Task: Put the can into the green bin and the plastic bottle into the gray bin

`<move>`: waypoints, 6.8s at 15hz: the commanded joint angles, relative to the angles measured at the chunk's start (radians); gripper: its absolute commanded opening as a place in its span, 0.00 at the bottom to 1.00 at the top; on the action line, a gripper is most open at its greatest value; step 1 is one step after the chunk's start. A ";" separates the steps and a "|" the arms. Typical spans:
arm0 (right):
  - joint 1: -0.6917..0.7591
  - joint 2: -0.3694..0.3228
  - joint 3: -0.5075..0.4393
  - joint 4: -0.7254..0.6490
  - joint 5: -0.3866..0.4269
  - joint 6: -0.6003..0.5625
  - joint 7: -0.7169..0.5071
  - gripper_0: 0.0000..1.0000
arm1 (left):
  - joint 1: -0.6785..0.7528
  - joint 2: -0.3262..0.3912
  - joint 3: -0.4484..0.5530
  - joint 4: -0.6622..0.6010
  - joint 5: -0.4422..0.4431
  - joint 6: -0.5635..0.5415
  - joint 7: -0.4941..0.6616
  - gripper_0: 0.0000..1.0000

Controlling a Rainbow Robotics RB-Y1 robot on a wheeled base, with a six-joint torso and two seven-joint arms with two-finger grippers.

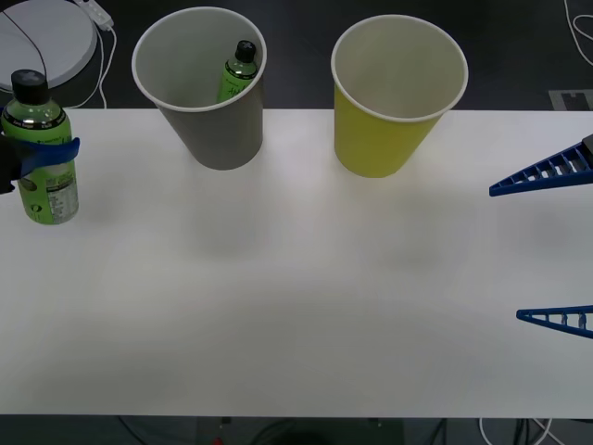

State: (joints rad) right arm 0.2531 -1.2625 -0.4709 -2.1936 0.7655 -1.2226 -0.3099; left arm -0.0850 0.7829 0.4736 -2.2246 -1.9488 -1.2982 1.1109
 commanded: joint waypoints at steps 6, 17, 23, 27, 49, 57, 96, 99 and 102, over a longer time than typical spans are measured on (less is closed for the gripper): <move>0.000 0.000 0.000 0.000 0.000 0.000 0.000 1.00 | -0.217 0.009 -0.056 0.115 -0.024 -0.124 0.023 0.00; 0.000 0.000 0.000 0.000 0.000 0.000 0.000 1.00 | -0.463 0.050 -0.199 0.235 -0.047 -0.210 0.047 0.00; 0.000 0.000 0.000 0.000 0.000 0.000 0.000 1.00 | -0.604 0.050 -0.309 0.358 -0.050 -0.246 0.044 0.00; 0.000 0.000 0.000 0.000 0.000 0.000 0.000 1.00 | -0.736 0.062 -0.386 0.451 -0.059 -0.273 0.035 0.00; 0.000 0.000 0.000 0.000 0.000 0.000 0.000 1.00 | -1.253 0.110 -0.928 0.911 -0.007 -0.273 -0.052 0.00; 0.000 0.000 0.000 0.000 0.000 0.000 0.000 1.00 | -1.386 0.053 -0.960 1.073 0.014 -0.273 -0.052 0.00; 0.000 0.000 0.000 0.000 0.000 0.000 0.000 1.00 | -1.415 -0.045 -0.958 1.185 -0.035 -0.251 -0.005 1.00; 0.000 0.000 0.000 0.000 0.000 0.000 0.000 1.00 | -1.415 -0.042 -0.960 1.185 -0.035 -0.251 -0.008 1.00; 0.000 0.000 0.000 0.000 0.000 0.000 0.000 1.00 | -1.415 -0.036 -0.958 1.185 -0.029 -0.251 -0.005 1.00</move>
State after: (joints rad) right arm 0.2531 -1.2625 -0.4709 -2.1936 0.7655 -1.2226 -0.3099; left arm -1.5011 0.7457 -0.4848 -1.0399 -1.9798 -1.5490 1.1059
